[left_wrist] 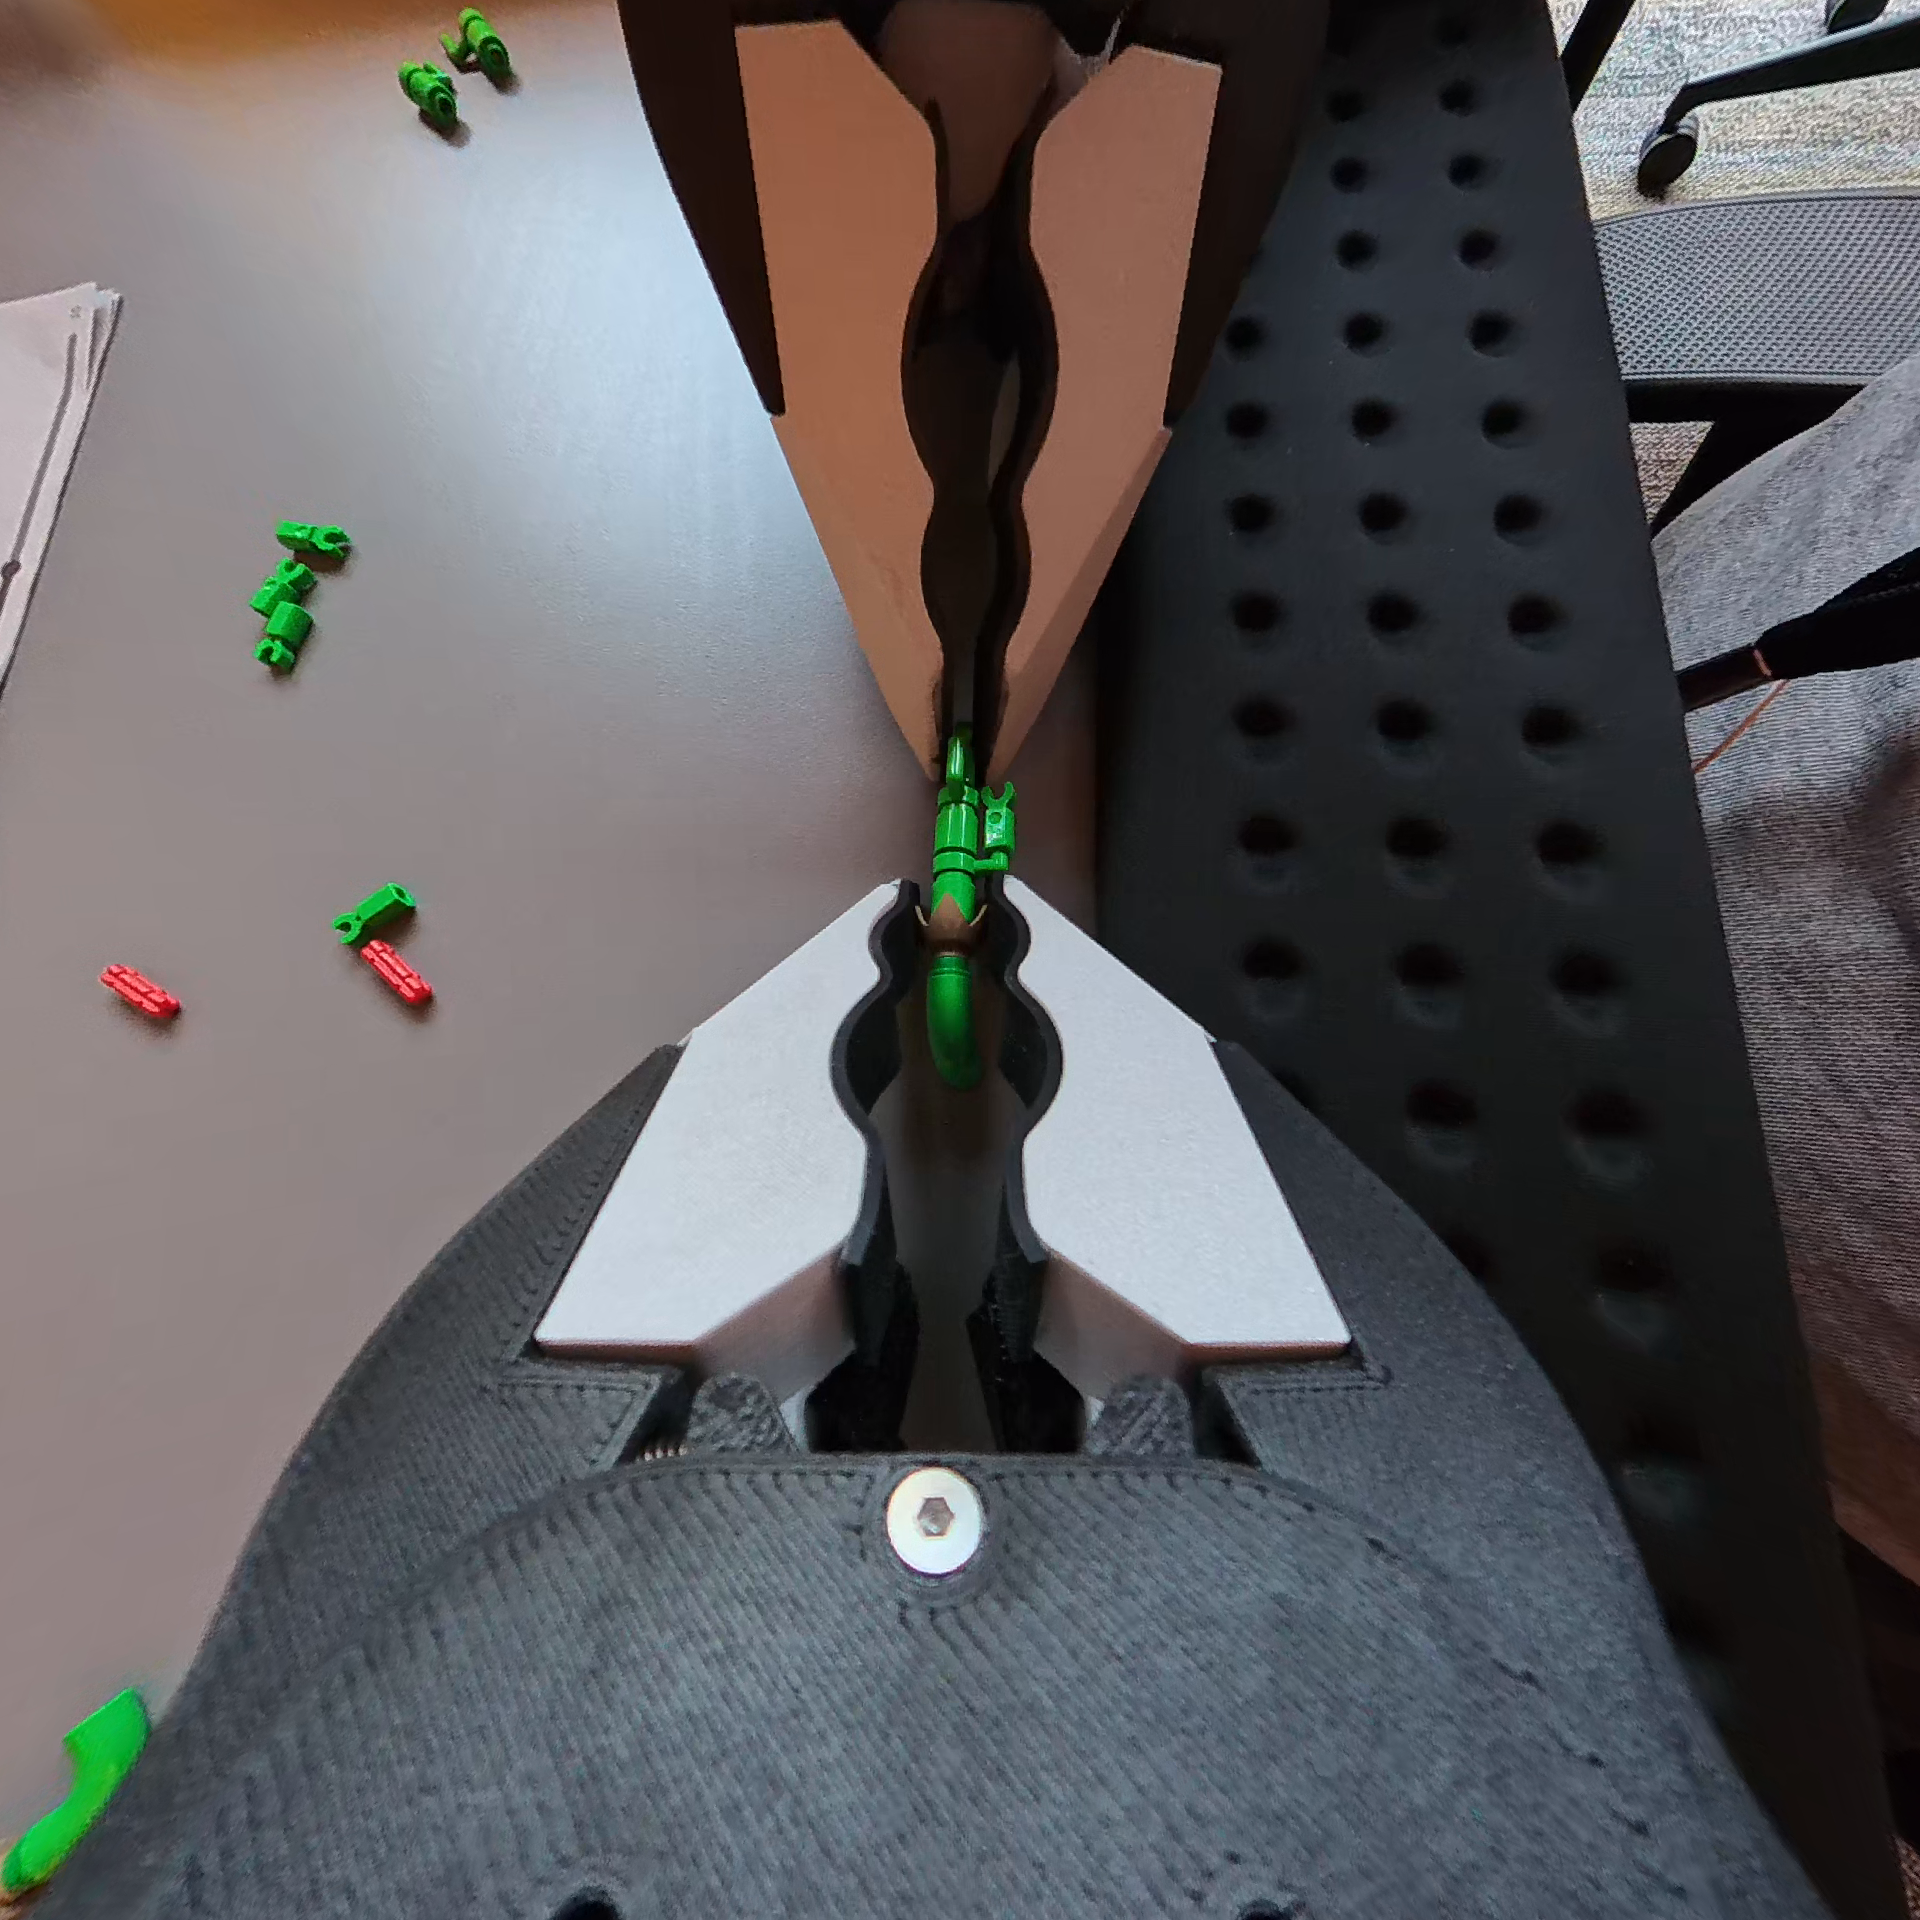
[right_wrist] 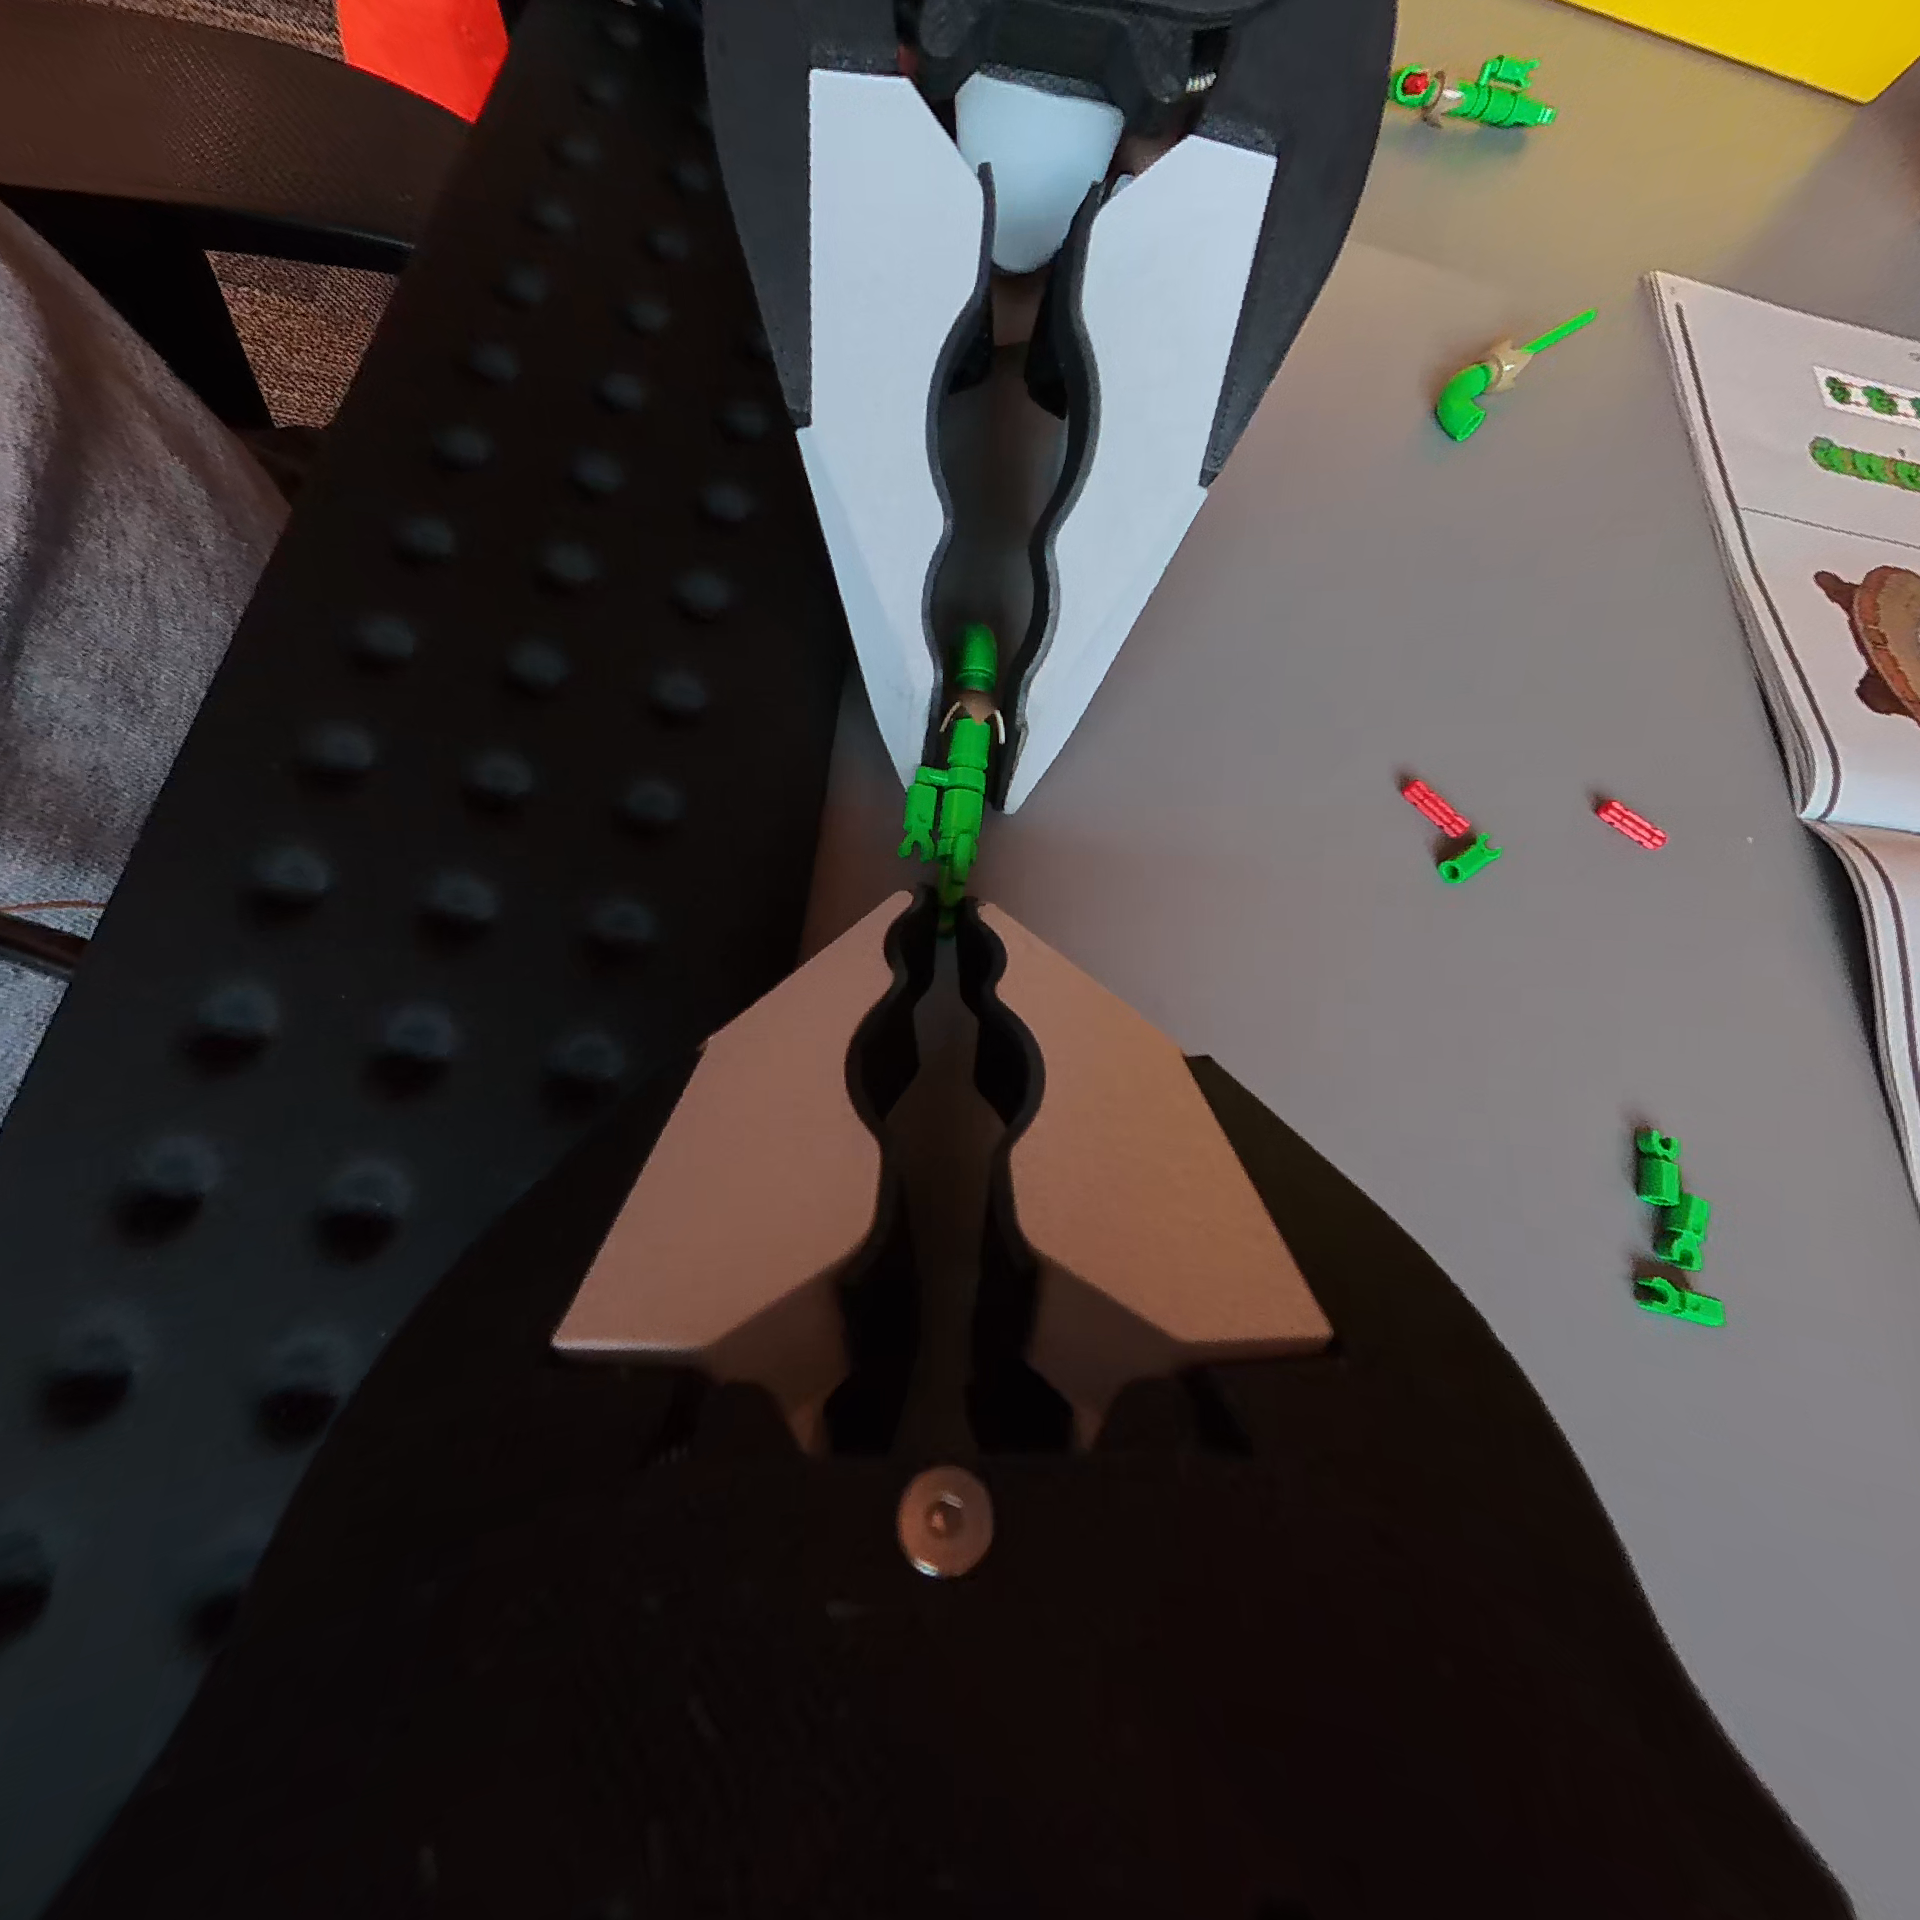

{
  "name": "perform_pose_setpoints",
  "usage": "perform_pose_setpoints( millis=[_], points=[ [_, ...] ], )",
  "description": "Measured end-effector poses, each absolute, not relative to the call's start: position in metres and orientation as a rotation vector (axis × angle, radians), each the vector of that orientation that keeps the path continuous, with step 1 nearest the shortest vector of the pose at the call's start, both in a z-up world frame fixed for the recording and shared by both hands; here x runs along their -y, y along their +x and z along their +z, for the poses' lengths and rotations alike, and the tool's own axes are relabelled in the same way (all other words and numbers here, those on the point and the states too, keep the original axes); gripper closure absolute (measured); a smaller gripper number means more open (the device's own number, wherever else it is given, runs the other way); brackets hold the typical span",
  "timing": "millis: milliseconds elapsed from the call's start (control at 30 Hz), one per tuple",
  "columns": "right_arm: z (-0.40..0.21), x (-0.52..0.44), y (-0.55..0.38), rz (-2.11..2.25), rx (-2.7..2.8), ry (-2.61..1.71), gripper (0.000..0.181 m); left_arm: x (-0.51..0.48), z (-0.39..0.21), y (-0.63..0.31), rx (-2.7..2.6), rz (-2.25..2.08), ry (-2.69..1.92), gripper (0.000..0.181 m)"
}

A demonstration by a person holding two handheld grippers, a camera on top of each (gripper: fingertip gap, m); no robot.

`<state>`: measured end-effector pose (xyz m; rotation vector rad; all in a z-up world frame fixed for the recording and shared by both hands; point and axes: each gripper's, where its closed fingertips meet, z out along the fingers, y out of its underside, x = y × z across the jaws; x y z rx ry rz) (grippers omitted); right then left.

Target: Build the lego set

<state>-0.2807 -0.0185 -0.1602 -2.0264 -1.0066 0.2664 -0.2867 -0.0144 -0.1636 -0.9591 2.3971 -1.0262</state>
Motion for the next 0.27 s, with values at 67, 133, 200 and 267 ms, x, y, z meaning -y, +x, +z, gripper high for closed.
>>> perform_pose_setpoints(
  millis=[67,133,200,267],
  points=[
    [-0.1601,0.0184,-0.2808,0.268,1.006,-2.027,0.181,0.0144,-0.1636,-0.2867,-2.399,-1.022,-0.954,0.17],
    [-0.1601,0.0183,-0.2809,0.268,1.008,-2.027,0.181,0.0145,-0.1637,-0.2867,-2.401,-1.019,-0.948,0.17],
    [-0.1601,0.0181,-0.2809,0.263,1.012,-2.025,0.181,0.0145,-0.1637,-0.2867,-2.406,-1.018,-0.942,0.17],
    [-0.16,0.018,-0.281,0.261,1.017,-2.022,0.181,0.0146,-0.1637,-0.2868,-2.41,-1.017,-0.935,0.17]
  ],
)
